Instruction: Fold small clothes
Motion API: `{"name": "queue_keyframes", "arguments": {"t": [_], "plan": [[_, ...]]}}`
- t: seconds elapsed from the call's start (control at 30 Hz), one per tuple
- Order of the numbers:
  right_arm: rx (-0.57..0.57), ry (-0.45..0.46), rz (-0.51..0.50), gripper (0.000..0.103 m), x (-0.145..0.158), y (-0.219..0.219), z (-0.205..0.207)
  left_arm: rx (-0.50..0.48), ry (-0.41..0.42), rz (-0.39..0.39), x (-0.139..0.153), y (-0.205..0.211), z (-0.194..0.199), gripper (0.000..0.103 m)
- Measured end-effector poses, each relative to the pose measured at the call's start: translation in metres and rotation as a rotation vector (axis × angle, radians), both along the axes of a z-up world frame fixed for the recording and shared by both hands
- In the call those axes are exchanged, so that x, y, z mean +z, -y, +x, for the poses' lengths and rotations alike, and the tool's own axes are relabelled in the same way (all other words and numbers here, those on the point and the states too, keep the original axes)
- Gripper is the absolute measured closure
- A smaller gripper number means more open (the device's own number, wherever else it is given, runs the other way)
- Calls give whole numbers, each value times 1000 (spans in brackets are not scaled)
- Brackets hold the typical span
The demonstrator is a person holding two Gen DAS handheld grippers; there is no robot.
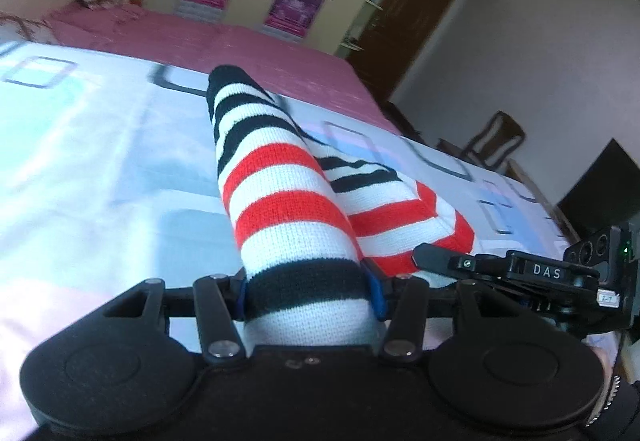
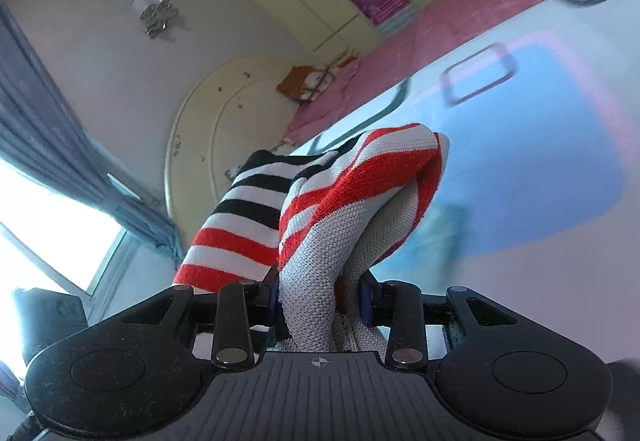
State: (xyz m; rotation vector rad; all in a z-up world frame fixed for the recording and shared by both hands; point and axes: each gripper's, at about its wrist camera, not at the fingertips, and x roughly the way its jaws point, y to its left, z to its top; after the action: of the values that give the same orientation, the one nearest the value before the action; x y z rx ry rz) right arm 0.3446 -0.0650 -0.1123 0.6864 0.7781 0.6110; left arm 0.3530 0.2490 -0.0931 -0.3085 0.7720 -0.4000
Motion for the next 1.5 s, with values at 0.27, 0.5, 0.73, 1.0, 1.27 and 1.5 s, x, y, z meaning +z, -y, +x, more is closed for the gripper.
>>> {"name": "queue_keyframes", "arguments": {"t": [0.27, 0.5, 0.73, 1.0, 1.27, 1.5], "plan": [[47, -45, -54, 67, -37, -70, 19, 54, -33, 52, -36, -53, 2, 51], [39, -51, -145, 63, -48, -79, 20, 59, -31, 69, -49, -62, 2, 32], [22, -35, -205, 59, -37, -81, 11, 62, -24, 128, -49, -70, -2, 24], [20, -58, -297, 59, -33, -84, 9, 72, 9, 233, -34, -63, -11, 26], [1, 82, -384, 60, 6, -87, 12, 102, 89, 308, -9, -59, -17, 29], [51, 173, -473, 60, 13, -119, 29, 81, 102, 316, -11, -40, 11, 30]]}}
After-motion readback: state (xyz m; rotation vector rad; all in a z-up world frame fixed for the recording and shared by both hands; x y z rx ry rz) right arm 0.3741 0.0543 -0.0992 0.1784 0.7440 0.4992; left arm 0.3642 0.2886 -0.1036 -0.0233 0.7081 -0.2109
